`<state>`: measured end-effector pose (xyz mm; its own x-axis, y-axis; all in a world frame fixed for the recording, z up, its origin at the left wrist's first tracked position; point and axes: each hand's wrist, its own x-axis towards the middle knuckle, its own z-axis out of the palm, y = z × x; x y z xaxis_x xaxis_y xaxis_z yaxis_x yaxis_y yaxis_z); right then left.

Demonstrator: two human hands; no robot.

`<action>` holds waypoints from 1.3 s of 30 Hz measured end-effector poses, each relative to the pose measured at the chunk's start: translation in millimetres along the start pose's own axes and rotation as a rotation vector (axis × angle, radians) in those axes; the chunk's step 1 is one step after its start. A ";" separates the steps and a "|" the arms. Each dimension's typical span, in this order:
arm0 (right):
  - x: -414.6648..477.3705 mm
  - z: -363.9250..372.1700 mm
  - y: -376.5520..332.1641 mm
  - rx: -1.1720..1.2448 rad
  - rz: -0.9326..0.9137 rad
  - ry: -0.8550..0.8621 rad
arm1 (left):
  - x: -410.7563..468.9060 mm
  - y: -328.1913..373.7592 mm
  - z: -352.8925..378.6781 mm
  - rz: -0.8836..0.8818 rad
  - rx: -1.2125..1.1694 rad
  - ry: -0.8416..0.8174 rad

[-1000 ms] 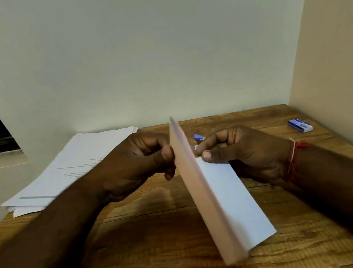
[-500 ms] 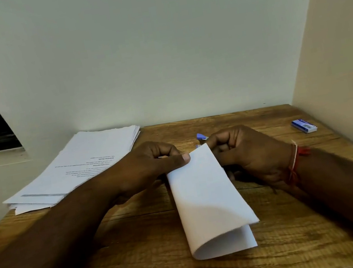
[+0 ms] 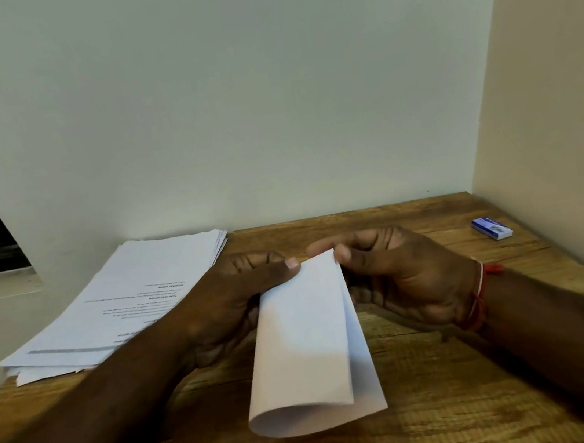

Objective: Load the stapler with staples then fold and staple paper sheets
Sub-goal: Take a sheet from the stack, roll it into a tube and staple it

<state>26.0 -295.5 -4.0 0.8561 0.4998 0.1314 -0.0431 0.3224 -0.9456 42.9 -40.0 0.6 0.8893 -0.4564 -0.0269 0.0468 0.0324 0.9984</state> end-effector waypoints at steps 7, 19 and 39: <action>0.2 11.2 2.6 0.027 -0.057 0.031 | -3.0 2.4 16.2 0.054 -0.007 0.083; 0.4 21.1 2.9 0.073 -0.074 0.138 | -5.6 6.9 23.4 0.063 0.032 0.158; 0.2 23.3 5.9 -0.001 -0.127 0.148 | -9.5 11.4 28.5 0.070 -0.123 0.154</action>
<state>13.9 -274.8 -2.5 0.9212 0.3311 0.2044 0.0707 0.3742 -0.9246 22.0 -60.6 13.7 0.9511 -0.3078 0.0258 0.0290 0.1721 0.9846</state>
